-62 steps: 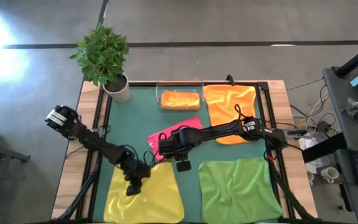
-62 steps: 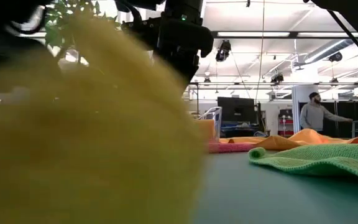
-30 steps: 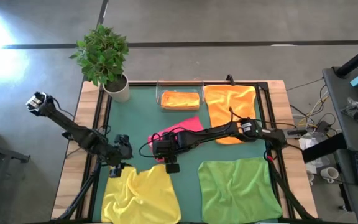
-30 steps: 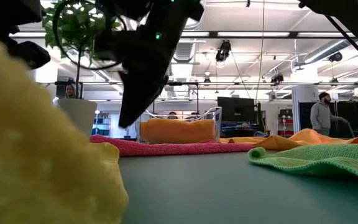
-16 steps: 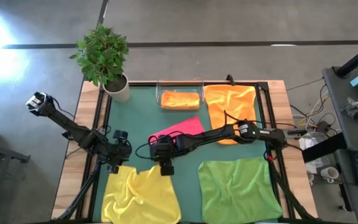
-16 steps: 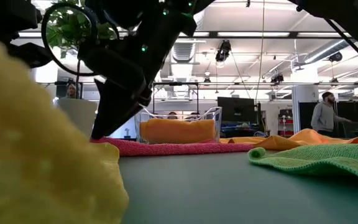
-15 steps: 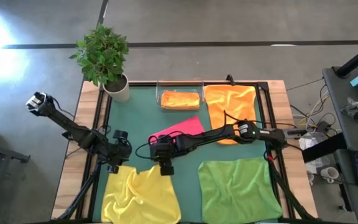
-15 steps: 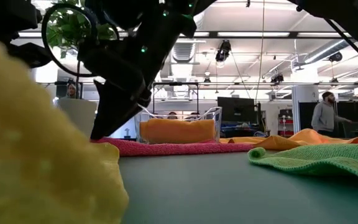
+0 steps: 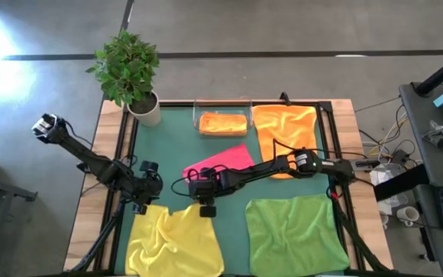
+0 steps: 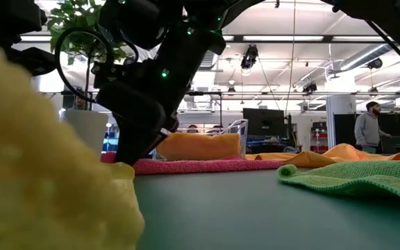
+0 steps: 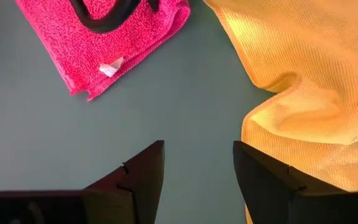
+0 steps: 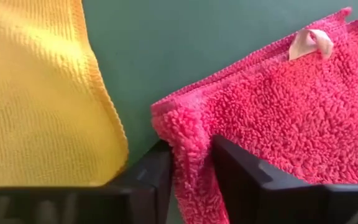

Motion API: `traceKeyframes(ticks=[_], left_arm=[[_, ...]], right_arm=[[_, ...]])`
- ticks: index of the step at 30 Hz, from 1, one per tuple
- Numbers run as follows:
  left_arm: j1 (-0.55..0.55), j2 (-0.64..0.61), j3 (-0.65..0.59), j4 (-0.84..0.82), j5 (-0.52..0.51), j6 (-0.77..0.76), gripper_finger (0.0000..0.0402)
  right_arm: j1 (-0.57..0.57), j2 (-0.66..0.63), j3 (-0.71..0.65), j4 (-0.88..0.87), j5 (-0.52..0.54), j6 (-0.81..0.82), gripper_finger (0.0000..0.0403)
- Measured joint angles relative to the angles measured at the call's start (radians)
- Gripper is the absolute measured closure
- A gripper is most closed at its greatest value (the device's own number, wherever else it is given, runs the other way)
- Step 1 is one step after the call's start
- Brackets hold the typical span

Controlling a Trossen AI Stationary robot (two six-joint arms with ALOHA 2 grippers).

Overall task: Fold microfiber towels
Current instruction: Fold the pink microfiber cloth

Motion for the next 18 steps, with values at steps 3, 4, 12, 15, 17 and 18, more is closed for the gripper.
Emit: traceKeyframes(ticks=[3, 4, 12, 15, 17, 18], left_arm=[[0.0, 0.001, 0.0, 0.0, 0.0, 0.0, 0.0226], [0.0, 0.002, 0.0, 0.0, 0.001, 0.0, 0.0226], [0.0, 0.005, -0.002, 0.007, 0.019, 0.008, 0.0226], [0.003, 0.015, -0.003, 0.008, 0.015, 0.008, 0.0226], [0.013, 0.035, -0.004, 0.01, 0.015, 0.008, 0.0226], [0.018, 0.049, -0.004, 0.012, 0.014, 0.008, 0.0226]], right_arm=[[0.0, 0.0, 0.0, 0.0, -0.001, 0.01, 0.0348], [0.0, 0.0, 0.0, 0.0, -0.002, 0.017, 0.0365], [0.016, -0.009, 0.0, -0.015, -0.013, 0.093, 0.0394], [0.03, -0.023, 0.001, -0.019, -0.017, 0.127, 0.0394], [0.039, -0.034, 0.001, -0.03, -0.016, 0.148, 0.0394], [0.043, -0.038, 0.001, -0.036, -0.014, 0.159, 0.0394]])
